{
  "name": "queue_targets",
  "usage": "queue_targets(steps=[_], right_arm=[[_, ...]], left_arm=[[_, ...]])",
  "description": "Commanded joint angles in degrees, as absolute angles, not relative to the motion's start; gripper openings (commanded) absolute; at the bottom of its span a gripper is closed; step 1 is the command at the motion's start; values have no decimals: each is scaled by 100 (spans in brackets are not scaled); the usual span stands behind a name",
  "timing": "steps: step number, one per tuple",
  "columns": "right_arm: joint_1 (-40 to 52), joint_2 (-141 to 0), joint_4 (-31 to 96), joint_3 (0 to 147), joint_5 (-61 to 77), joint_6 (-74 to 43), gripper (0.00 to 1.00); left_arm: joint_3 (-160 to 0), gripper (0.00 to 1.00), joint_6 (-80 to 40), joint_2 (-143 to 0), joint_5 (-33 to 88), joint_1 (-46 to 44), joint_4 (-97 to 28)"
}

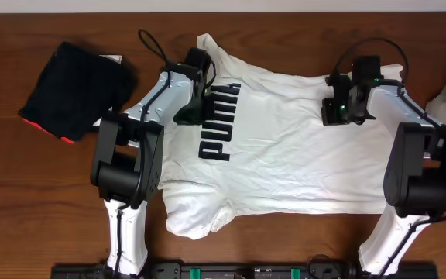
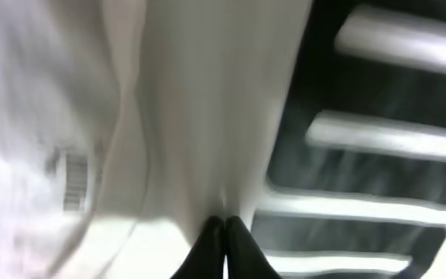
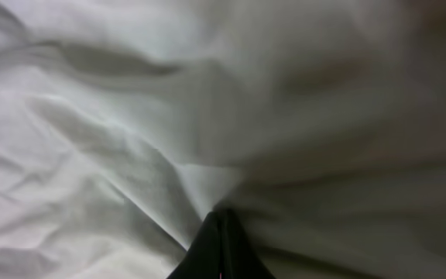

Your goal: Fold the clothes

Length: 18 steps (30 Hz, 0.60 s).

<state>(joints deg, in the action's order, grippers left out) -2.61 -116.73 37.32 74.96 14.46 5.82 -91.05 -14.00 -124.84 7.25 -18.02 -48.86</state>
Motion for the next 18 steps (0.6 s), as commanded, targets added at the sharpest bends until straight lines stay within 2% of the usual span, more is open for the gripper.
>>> queue_targets(steps=[1,10,18], right_arm=[[-331,-12003,4075,7203,893,381,1],[-375,-12003,4224,7203,836,362,1],[-375,-11959,3883,7290,952,397,4]], left_arm=[[-9021,6,-1538,-12446,637,-1782,-5308],[-9019,6,-1776,-12446,637,-1782,-6160],[-9196,6,-1785,-12088,646,-1785,-5594]])
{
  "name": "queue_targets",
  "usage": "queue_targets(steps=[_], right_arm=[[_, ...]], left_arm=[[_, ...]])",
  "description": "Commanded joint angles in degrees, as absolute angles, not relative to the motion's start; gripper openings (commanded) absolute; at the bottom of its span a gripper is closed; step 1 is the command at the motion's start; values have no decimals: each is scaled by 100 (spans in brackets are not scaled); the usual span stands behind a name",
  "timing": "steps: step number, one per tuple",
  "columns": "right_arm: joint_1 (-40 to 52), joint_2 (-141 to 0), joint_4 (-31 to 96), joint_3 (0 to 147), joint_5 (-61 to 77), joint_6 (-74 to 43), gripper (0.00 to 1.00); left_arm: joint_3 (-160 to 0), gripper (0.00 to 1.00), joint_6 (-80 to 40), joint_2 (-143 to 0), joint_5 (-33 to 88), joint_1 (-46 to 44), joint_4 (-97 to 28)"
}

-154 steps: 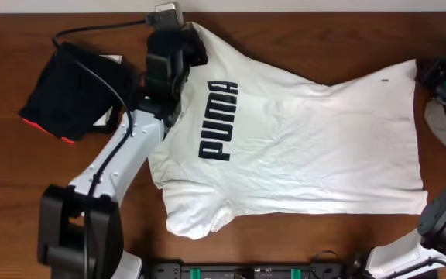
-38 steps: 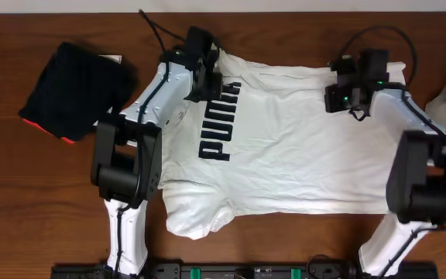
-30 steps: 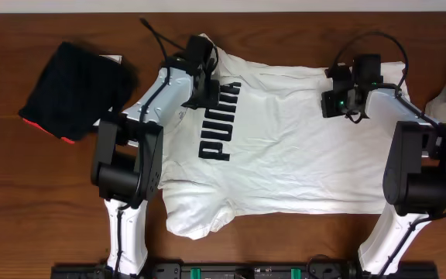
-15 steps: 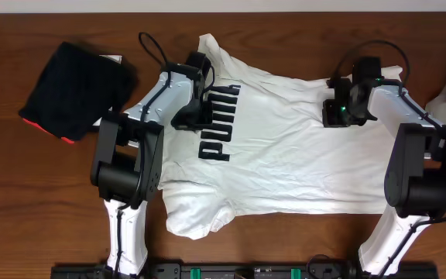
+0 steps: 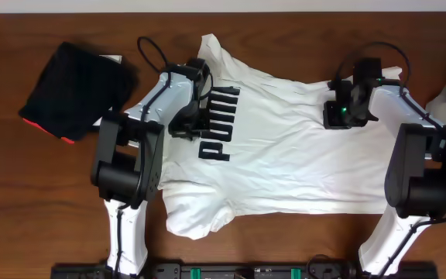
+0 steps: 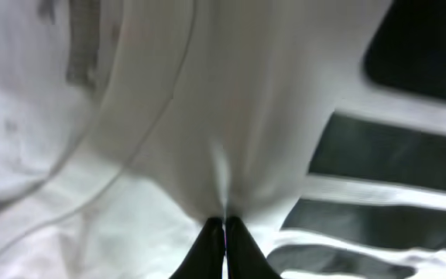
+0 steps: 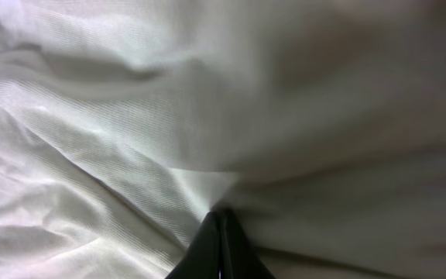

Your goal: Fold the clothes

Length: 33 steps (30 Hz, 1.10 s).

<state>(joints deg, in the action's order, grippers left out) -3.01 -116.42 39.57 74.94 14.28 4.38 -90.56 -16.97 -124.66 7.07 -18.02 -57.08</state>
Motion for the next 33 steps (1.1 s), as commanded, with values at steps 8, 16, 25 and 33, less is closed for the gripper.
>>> queue_targets(steps=[8,16,25,33], right_arm=[[-373,-11935,3511,7940,1570,390,39],[-377,-11935,2781,7988,1695,392,61],[-528,-11679,2711,7994,2539,388,73],[-624,-10886,3553,7994,2552,392,87]], left_arm=[[-9212,6,-1588,-11557,659,-1863,-4198],[-8903,6,-1496,-12075,666,-1874,-3723],[-8901,6,-1310,-12420,676,-1874,-3697],[-8484,5,-1341,-12420,672,-1874,-3811]])
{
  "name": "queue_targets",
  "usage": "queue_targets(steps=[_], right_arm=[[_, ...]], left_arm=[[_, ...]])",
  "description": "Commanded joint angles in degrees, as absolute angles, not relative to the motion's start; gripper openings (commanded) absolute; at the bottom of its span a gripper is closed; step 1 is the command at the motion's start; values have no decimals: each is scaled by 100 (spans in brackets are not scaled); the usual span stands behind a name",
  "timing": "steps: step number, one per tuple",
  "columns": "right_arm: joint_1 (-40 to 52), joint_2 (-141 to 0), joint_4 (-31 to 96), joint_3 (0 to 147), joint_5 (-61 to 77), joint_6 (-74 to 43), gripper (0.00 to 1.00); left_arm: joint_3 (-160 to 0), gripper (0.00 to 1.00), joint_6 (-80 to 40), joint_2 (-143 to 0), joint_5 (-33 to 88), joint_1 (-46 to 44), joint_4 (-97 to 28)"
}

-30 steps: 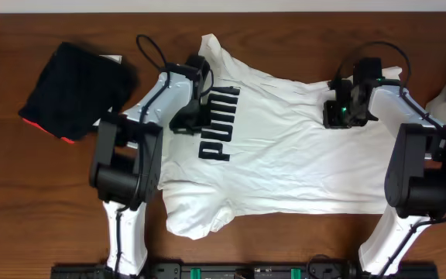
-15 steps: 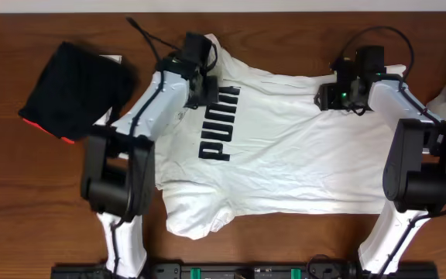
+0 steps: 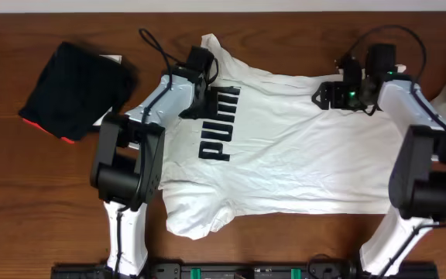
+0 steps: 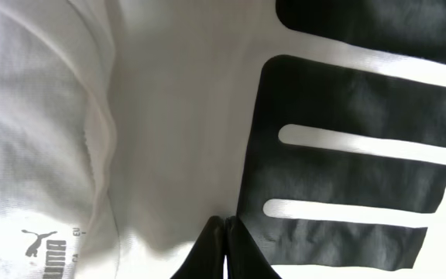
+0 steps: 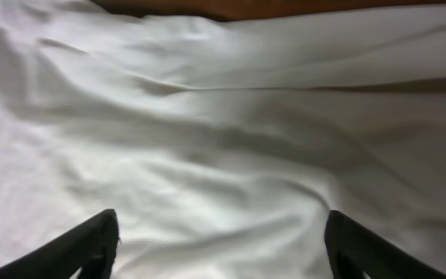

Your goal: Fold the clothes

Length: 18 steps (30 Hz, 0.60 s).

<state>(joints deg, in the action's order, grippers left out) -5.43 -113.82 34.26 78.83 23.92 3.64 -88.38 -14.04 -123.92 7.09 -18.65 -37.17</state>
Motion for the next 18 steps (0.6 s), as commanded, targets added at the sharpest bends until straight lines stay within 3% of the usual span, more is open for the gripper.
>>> queue_targets(steps=[1,7,18], right_arm=[[-646,-10783,3642,7994,2552,390,89],[-827,-10106,4163,7994,2274,390,99],[-1166,-9826,4805,7992,1796,390,99]], left_arm=[[-8416,6,-1341,-12420,672,-1874,-3833],[-8079,6,-1619,-12420,539,-1874,-4401],[-8079,6,-2069,-12363,460,-2064,-5743]])
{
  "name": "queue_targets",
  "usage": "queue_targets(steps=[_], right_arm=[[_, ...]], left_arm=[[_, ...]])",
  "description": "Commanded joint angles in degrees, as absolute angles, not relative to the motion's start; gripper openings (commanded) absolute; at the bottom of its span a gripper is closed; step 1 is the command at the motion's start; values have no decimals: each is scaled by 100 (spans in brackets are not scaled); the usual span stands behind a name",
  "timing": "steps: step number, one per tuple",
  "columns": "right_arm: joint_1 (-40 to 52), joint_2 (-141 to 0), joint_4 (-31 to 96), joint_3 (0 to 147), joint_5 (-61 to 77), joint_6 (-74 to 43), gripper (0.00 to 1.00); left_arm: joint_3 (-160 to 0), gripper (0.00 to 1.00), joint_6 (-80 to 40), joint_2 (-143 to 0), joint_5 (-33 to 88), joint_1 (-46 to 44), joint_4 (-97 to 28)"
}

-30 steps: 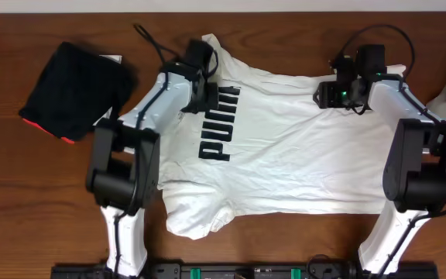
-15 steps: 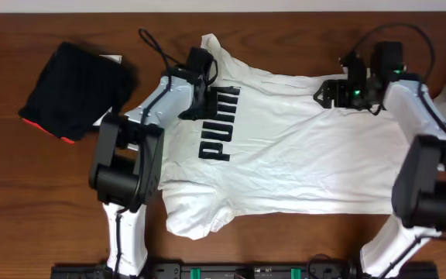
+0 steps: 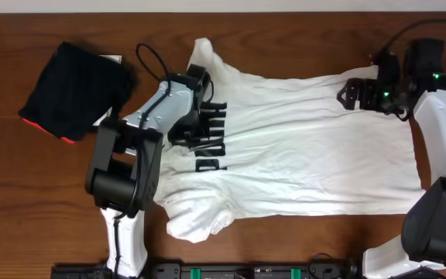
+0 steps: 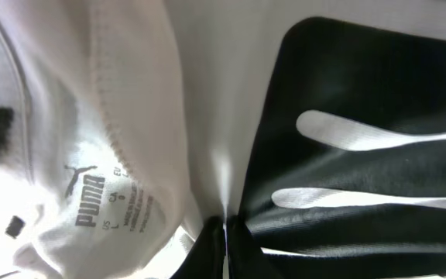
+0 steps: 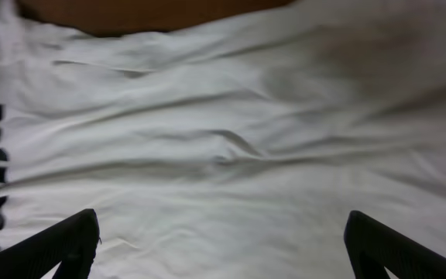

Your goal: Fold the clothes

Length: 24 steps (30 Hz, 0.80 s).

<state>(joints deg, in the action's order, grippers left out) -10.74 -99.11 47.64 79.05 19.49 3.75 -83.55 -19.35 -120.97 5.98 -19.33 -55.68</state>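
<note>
A white T-shirt (image 3: 300,155) with a black PUMA print (image 3: 207,139) lies spread across the wooden table, neck to the left and hem to the right. My left gripper (image 3: 186,128) is shut on a pinch of the shirt's cloth (image 4: 215,167) beside the print, just below the collar. The collar's label (image 4: 91,201) shows to the left of the closed fingers (image 4: 211,244). My right gripper (image 3: 352,93) hangs open over the shirt's far right part. Its fingertips (image 5: 84,229) are wide apart, with only flat white cloth (image 5: 231,155) under them.
A folded black garment (image 3: 76,89) with a red edge lies at the far left, with a white card (image 3: 113,58) peeking out behind it. Bare wood (image 3: 53,194) runs along the front left of the table.
My left gripper, still shut on the cloth, has shifted from the collar toward the front, and the print is bunched. The open right gripper has moved farther right. The hem now lies farther right.
At first both grippers were shut on the shirt, the left by the print and the right at the far right part. A little later both held the same. Then the right gripper had let go and stood open. Now it is farther right while the left still holds.
</note>
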Motion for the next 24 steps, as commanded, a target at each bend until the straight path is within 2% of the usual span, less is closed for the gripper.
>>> queue_targets(steps=[1,8,14,16,17,19,24], right_arm=[[-1181,-9826,4807,7992,1796,390,99],[-1205,-9826,4801,7992,1841,408,99],[-1070,-9826,4849,7992,2359,875,99],[-943,-9826,4834,7992,2362,993,99],[-904,-9826,4827,7992,2362,1041,99],[-803,-9826,4799,7992,2359,1155,99],[-620,-9826,4759,7992,2429,1234,99]], left_arm=[[-8079,6,-2071,-12309,436,-2106,-5763],[-8315,6,-2115,-11286,336,-2263,-5714],[-8436,16,-2119,-10106,336,-2141,-5210],[-8436,17,-2117,-9754,336,-2029,-4947],[-8436,17,-2115,-9666,336,-1988,-4866],[-8436,26,-2110,-9507,333,-1887,-4670],[-8436,28,-2069,-9472,32,-1525,-4525]])
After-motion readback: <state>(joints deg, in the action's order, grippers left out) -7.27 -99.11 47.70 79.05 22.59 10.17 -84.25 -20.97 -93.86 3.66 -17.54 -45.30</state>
